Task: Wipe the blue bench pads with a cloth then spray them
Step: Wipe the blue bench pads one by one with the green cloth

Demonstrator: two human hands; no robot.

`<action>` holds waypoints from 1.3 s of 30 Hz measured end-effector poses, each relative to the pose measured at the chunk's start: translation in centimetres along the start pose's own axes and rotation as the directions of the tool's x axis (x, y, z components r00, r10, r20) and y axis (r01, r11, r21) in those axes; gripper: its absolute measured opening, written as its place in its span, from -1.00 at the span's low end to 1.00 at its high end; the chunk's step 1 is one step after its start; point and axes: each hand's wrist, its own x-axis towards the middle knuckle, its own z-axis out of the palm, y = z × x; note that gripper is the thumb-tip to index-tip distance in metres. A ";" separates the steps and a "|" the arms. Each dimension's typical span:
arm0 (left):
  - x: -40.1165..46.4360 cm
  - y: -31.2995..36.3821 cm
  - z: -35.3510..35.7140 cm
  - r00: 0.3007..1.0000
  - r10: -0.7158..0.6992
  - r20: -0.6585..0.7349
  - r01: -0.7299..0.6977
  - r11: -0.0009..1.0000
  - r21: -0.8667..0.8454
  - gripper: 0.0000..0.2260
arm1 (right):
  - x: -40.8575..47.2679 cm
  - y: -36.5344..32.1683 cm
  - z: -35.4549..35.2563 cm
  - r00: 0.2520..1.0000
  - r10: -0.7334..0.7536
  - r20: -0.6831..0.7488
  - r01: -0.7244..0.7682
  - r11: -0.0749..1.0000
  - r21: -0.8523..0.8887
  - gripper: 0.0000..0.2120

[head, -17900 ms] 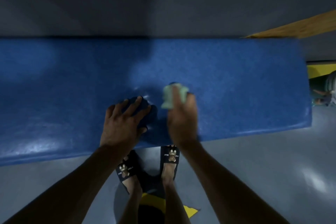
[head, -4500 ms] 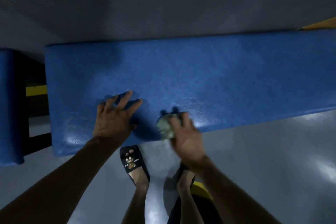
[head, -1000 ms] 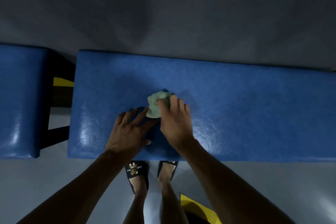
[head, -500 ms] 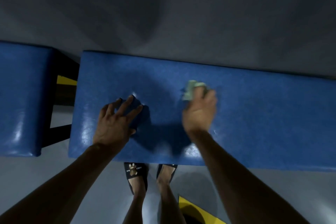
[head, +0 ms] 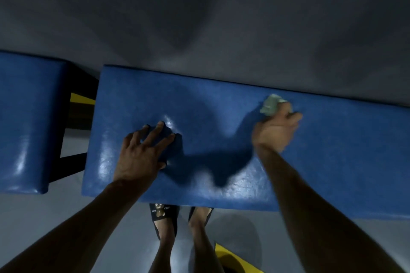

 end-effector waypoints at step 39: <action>0.1 -0.1 0.6 1.000 -0.004 -0.026 0.004 1.000 -0.011 -0.19 | 7.3 6.2 -1.4 0.996 0.085 0.024 -0.084 0.996 -0.016 -0.69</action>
